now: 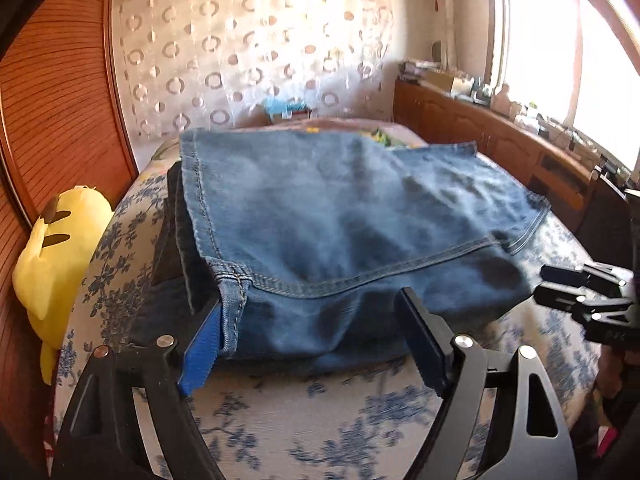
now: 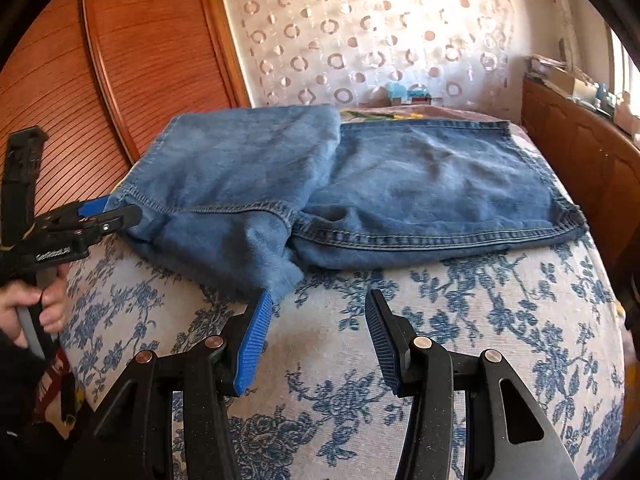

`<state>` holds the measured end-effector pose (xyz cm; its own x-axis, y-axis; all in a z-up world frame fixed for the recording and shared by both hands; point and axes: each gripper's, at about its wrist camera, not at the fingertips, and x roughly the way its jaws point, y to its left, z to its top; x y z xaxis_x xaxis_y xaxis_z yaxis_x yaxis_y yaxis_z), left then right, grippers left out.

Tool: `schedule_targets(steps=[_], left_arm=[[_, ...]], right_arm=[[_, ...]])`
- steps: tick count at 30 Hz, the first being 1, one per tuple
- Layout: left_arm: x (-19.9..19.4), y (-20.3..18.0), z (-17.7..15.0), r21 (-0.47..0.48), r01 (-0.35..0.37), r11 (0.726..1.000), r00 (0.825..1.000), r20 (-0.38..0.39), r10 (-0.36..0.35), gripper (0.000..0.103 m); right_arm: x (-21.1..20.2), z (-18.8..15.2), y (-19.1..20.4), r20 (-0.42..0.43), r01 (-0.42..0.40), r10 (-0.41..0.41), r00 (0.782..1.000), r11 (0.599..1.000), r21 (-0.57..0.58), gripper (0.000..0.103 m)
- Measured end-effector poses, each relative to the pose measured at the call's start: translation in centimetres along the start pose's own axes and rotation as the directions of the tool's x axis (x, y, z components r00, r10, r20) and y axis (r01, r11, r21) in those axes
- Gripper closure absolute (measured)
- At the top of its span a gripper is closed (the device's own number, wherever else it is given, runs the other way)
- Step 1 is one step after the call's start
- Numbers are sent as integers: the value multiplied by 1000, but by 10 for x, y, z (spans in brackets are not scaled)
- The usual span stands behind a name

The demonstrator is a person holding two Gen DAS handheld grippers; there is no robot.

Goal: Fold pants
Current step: 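Smooth the folded jeans flat with both open tools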

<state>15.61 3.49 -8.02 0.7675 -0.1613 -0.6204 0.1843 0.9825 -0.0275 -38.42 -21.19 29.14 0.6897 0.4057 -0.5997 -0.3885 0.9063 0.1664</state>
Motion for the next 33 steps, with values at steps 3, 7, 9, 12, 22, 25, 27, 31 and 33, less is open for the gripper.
schedule_targets(steps=[3, 7, 9, 12, 22, 25, 27, 31, 33], left_arm=[[-5, -11, 0, 5, -11, 1000, 999, 39, 11, 21], [-12, -22, -2, 15, -30, 999, 996, 87, 29, 21], [-19, -28, -2, 25, -40, 999, 993, 109, 37, 21], [-29, -34, 0, 33, -44, 999, 991, 131, 39, 21], [-43, -36, 9, 50, -33, 998, 988, 150, 25, 21], [-29, -31, 5, 23, -17, 1000, 993, 114, 14, 21], [-19, -30, -1, 12, -18, 1000, 996, 89, 17, 21], [-7, -29, -10, -4, -25, 1000, 997, 72, 25, 21], [-7, -27, -13, -7, -36, 999, 996, 84, 37, 21]], right_arm=[[-4, -4, -3, 16, -4, 3, 1000, 1000, 27, 52], [-8, -4, -7, 28, 2, -3, 1000, 999, 47, 52], [-9, -4, -8, 26, 1, -2, 1000, 999, 51, 52], [-9, -4, -9, 26, 6, -7, 1000, 999, 53, 52], [-2, 6, 7, 35, 69, -68, 997, 998, -10, 52], [-2, 5, 12, 43, 84, -83, 996, 996, -36, 52], [-3, 4, 12, 45, 85, -84, 995, 996, -36, 52], [-4, 3, 7, 44, 85, -84, 996, 996, -22, 52], [-6, 5, 4, 37, 91, -90, 995, 996, -22, 52]])
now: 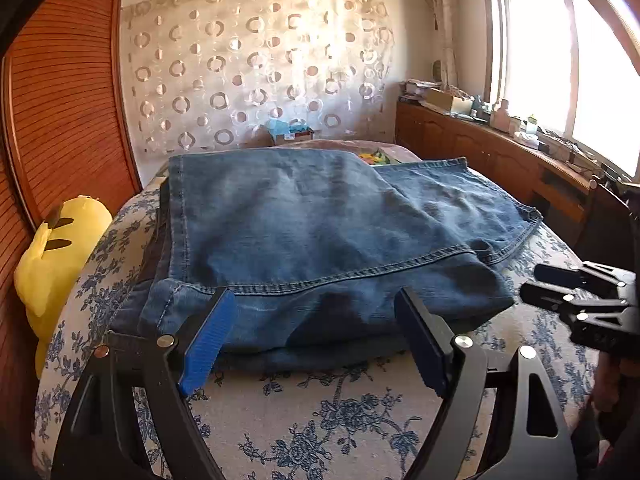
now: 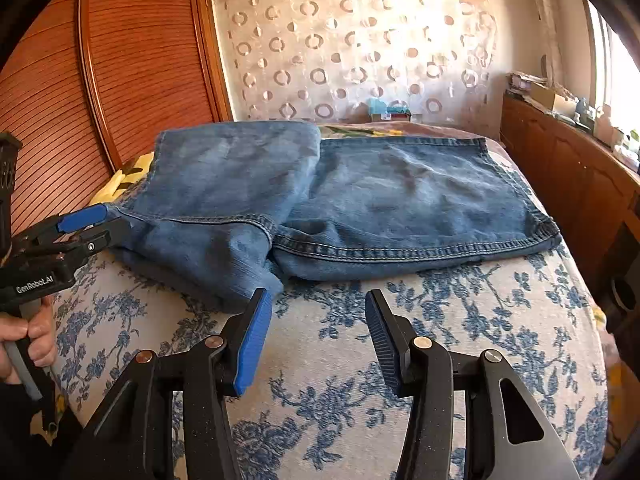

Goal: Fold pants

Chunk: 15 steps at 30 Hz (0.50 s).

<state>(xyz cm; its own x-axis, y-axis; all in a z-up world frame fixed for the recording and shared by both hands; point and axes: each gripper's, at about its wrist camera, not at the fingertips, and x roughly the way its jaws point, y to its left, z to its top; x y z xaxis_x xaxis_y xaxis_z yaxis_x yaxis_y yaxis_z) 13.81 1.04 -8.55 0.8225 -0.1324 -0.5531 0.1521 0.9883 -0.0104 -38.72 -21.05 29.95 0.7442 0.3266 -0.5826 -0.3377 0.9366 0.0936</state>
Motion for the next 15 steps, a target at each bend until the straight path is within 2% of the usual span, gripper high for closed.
schedule_targets(steps=[4, 9, 15], left_arm=[[0, 1, -5, -2, -7, 1000, 1000, 22, 7, 21], [-1, 1, -8, 1, 2, 1000, 999, 39, -3, 21], [-4, 9, -8, -39, 17, 999, 998, 63, -14, 21]], right_arm=[[-8, 4, -21, 10, 58, -58, 998, 998, -4, 52], [-12, 15, -73, -3, 151, -152, 988, 987, 48, 52], [-6, 34, -135, -54, 240, -236, 970, 965, 107, 52]])
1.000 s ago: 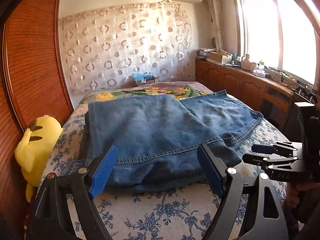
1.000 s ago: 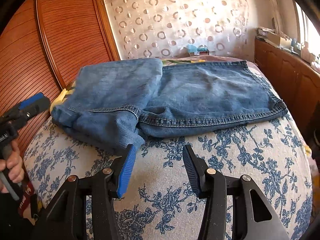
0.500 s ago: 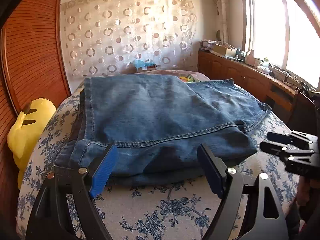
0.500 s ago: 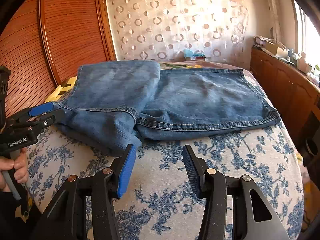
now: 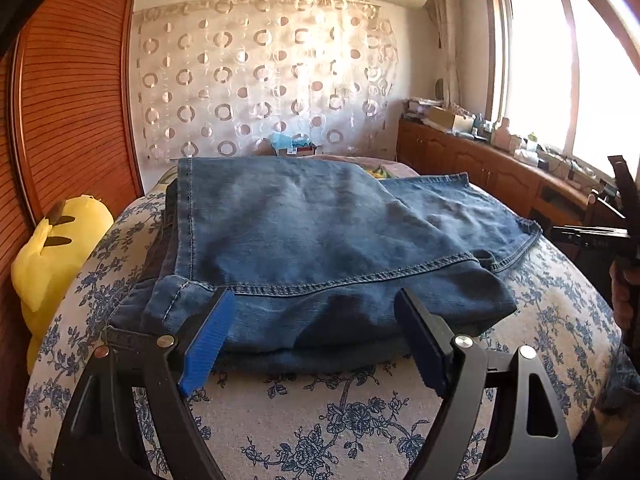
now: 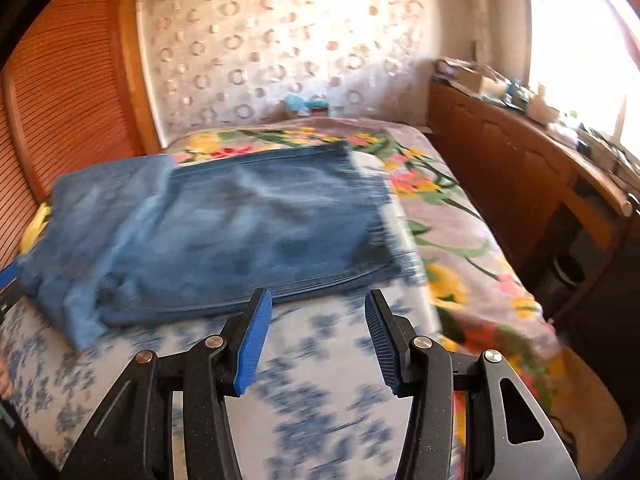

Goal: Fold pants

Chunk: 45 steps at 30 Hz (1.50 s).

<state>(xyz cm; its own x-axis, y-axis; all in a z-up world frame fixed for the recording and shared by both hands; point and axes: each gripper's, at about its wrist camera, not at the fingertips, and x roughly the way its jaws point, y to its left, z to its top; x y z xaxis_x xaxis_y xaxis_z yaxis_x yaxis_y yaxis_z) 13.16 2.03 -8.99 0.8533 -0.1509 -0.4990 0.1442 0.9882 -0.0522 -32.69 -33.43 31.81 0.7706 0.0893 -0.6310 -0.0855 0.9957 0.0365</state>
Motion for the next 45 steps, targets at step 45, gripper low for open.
schedule_targets(steps=[45], left_arm=[[-48, 47, 21, -10, -79, 997, 997, 20, 79, 21]], right_arm=[[-28, 106, 200, 23, -491, 517, 856, 825, -280, 91]])
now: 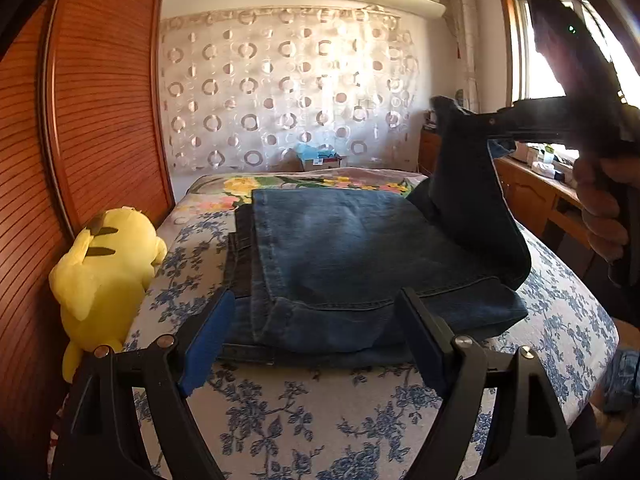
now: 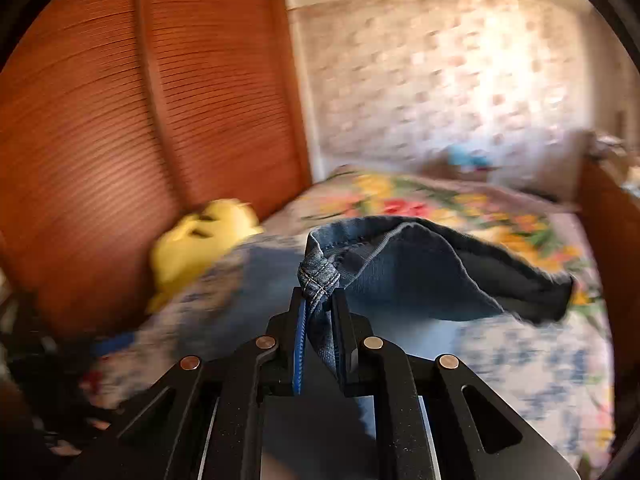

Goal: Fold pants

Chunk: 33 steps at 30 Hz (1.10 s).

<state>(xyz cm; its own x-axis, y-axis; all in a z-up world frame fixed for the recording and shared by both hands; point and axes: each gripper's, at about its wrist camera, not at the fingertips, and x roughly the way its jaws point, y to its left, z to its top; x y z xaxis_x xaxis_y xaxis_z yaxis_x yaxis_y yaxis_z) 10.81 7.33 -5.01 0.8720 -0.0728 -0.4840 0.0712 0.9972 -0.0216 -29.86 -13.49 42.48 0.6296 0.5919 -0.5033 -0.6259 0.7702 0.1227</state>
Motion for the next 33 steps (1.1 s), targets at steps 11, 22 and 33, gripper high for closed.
schedule_targets(steps=[11, 22, 33], left_arm=[[18, 1, -3, -15, 24, 1000, 999, -36, -25, 20], [56, -15, 0, 26, 107, 994, 986, -128, -103, 27], [89, -24, 0, 29, 167, 986, 961, -228, -156, 61]], right_arm=[[11, -5, -10, -58, 18, -18, 998, 1000, -15, 71], [40, -23, -4, -172, 154, -152, 973, 988, -5, 67], [53, -36, -6, -251, 178, -161, 954, 983, 47, 62]])
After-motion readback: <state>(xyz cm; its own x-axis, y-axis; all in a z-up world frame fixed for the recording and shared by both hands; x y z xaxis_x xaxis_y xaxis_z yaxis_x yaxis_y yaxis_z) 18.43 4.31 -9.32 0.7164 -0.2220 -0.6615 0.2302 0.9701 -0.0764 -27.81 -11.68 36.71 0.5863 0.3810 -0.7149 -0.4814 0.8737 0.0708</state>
